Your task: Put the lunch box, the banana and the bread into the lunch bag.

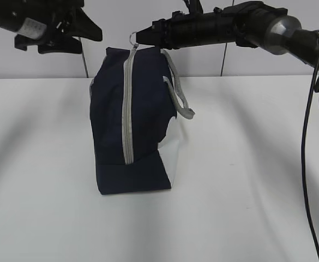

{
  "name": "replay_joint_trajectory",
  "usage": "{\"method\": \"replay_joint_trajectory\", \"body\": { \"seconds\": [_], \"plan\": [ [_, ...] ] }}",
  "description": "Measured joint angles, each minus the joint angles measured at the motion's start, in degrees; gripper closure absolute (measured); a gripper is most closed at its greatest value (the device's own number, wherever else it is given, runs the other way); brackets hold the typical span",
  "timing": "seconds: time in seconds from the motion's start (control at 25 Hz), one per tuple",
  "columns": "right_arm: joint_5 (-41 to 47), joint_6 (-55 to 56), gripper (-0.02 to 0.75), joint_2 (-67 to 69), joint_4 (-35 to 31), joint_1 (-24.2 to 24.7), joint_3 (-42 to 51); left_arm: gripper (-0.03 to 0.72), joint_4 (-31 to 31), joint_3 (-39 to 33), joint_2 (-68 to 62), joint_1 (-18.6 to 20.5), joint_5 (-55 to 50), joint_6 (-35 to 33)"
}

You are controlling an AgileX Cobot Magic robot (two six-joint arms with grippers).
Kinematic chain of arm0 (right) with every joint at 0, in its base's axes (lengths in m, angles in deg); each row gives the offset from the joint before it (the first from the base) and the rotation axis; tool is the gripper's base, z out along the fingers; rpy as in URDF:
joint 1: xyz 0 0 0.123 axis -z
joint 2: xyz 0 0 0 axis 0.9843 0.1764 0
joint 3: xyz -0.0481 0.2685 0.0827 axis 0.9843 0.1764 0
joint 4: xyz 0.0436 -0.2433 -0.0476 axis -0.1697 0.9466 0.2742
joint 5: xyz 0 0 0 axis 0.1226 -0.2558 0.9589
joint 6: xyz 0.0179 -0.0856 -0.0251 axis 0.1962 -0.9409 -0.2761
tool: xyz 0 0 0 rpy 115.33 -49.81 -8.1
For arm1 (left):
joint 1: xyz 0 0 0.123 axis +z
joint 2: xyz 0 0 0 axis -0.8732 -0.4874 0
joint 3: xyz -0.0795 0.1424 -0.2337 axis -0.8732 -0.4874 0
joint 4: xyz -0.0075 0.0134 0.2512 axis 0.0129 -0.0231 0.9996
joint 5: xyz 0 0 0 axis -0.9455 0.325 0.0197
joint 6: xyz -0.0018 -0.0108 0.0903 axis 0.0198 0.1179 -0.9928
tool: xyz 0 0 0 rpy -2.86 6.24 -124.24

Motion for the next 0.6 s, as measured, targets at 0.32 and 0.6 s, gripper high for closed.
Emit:
{"method": "replay_joint_trajectory", "body": {
  "seconds": [0.32,0.6],
  "plan": [
    [0.0,0.0,0.754,0.0,0.1,0.0,0.0,0.314,-12.4,0.0,-6.9,0.0,4.8,-5.5],
    [0.0,0.0,0.754,0.0,0.1,0.0,0.0,0.317,-17.8,0.0,-9.5,-0.1,5.1,-7.3]
  ]
}}
